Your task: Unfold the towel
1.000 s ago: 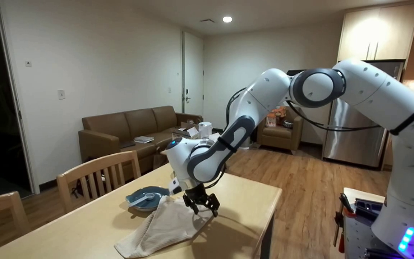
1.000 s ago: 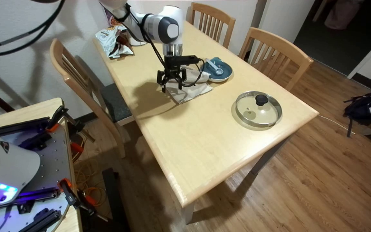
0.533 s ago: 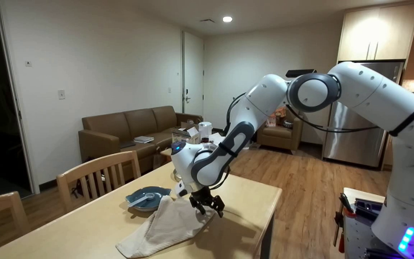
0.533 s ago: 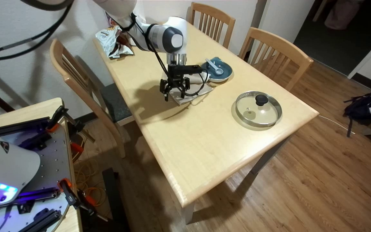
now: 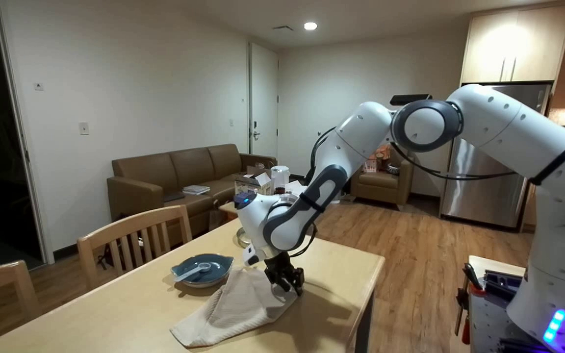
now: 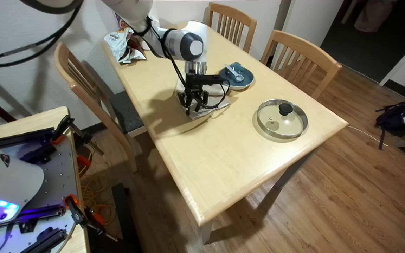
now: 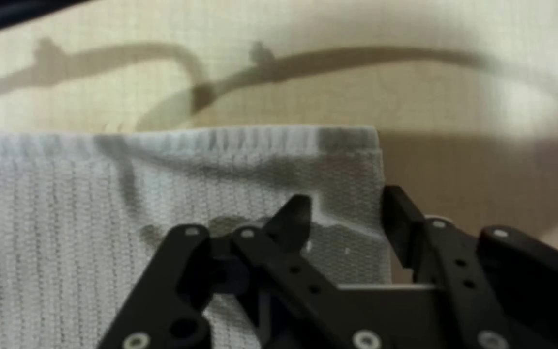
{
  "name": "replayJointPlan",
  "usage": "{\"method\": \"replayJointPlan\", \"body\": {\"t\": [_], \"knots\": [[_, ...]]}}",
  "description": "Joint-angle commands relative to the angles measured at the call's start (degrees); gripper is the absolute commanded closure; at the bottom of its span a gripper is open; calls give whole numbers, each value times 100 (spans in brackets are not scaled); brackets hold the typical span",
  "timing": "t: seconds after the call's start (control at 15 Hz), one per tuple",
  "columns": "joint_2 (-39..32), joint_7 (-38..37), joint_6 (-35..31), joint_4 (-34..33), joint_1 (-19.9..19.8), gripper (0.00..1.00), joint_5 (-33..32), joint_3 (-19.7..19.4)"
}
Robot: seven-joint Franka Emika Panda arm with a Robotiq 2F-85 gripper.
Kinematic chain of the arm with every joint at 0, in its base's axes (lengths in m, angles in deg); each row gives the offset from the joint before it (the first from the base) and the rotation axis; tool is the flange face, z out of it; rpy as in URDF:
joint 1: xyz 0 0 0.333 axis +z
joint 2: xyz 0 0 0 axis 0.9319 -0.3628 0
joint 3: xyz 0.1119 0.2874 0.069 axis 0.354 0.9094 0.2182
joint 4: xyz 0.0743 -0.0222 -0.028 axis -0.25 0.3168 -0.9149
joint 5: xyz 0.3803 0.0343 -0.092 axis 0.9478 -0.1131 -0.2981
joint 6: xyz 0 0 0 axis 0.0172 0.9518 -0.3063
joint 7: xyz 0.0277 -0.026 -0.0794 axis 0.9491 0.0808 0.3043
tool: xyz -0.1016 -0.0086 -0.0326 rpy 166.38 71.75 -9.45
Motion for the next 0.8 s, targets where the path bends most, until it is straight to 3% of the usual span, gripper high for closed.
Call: {"method": "replayJointPlan", "body": {"t": [0.0, 0.13, 0.33, 0.4, 0.73], "knots": [[157, -366, 3, 415, -239, 85, 60, 52], [321, -665, 42, 626, -294, 95, 131, 52], [560, -1019, 11, 978, -398, 100, 166, 74], [649, -1151, 0, 1123, -431, 96, 153, 64], [1076, -2032, -10, 1761, -574, 96, 100, -52]]}}
